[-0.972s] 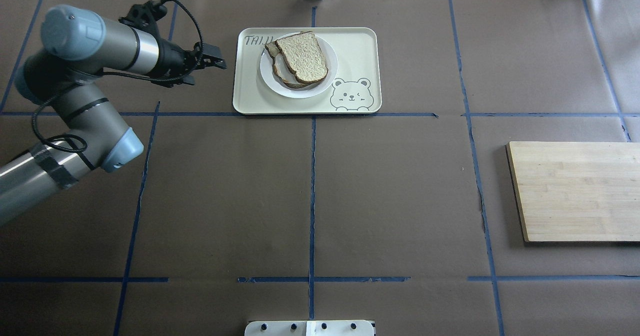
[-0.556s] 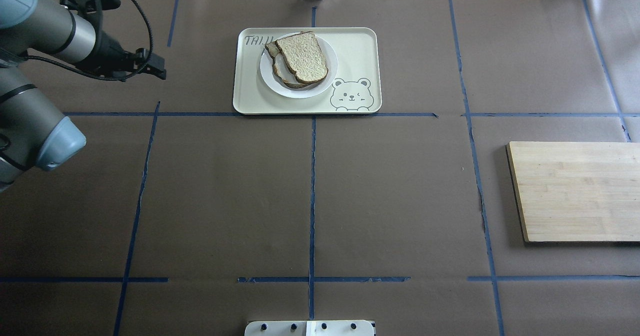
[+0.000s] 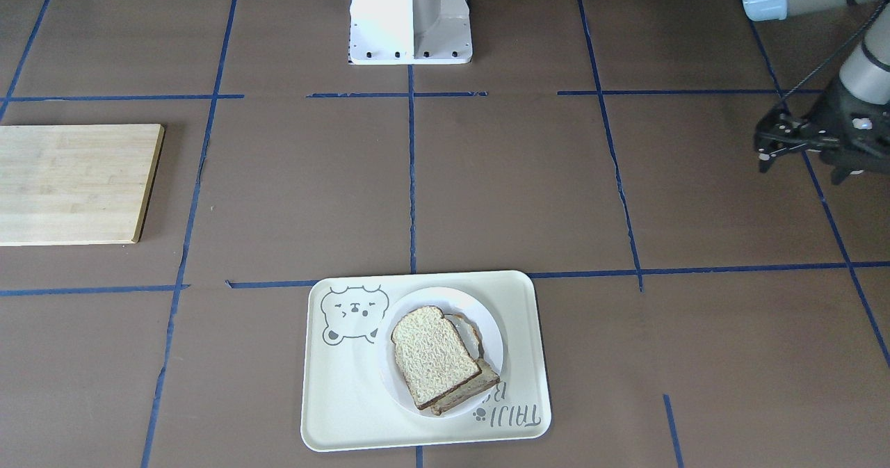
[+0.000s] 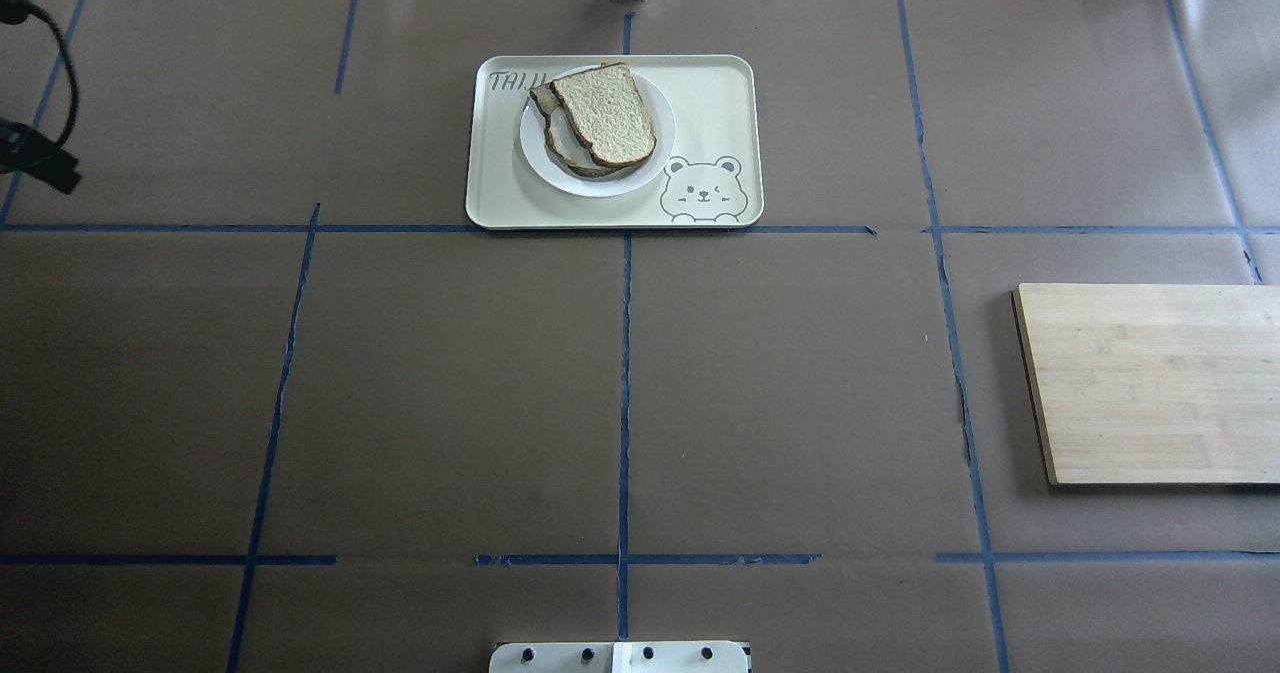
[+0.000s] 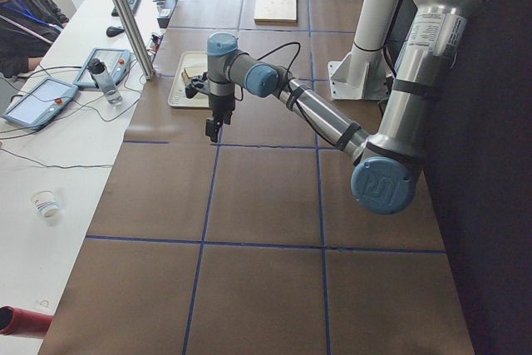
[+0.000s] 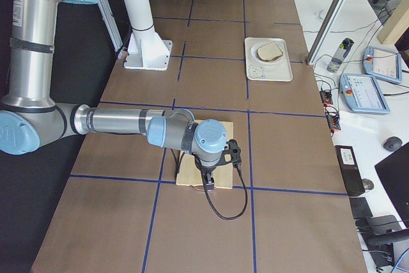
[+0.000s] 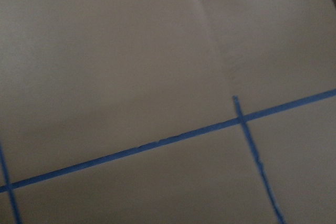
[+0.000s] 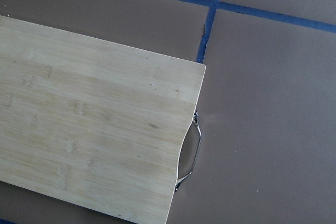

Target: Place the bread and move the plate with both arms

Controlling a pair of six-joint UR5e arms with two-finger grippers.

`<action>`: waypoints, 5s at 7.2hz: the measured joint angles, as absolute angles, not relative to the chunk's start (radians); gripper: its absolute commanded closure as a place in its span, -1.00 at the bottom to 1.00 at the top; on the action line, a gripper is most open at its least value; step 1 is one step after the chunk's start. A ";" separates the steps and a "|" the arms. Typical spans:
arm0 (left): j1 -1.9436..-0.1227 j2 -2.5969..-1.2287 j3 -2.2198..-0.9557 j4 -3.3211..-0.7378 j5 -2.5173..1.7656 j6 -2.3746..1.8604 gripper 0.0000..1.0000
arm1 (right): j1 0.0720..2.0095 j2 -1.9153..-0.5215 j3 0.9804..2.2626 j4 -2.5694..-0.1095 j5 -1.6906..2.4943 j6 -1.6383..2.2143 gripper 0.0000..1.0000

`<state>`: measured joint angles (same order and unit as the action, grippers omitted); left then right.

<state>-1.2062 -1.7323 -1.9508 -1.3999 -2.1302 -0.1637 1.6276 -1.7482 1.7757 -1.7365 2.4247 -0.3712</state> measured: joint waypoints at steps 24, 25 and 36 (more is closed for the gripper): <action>-1.534 -1.395 -1.861 -1.394 -2.300 0.117 -1.00 | 1.562 -1.723 1.775 -1.695 2.348 -0.256 -0.99; -1.534 -1.395 -1.861 -1.394 -2.298 0.117 -1.00 | 1.562 -1.724 1.773 -1.696 2.349 -0.256 -0.99; -1.526 -1.401 -1.864 -1.394 -2.304 0.119 -1.00 | 1.517 -1.736 1.768 -1.698 2.355 -0.256 -0.99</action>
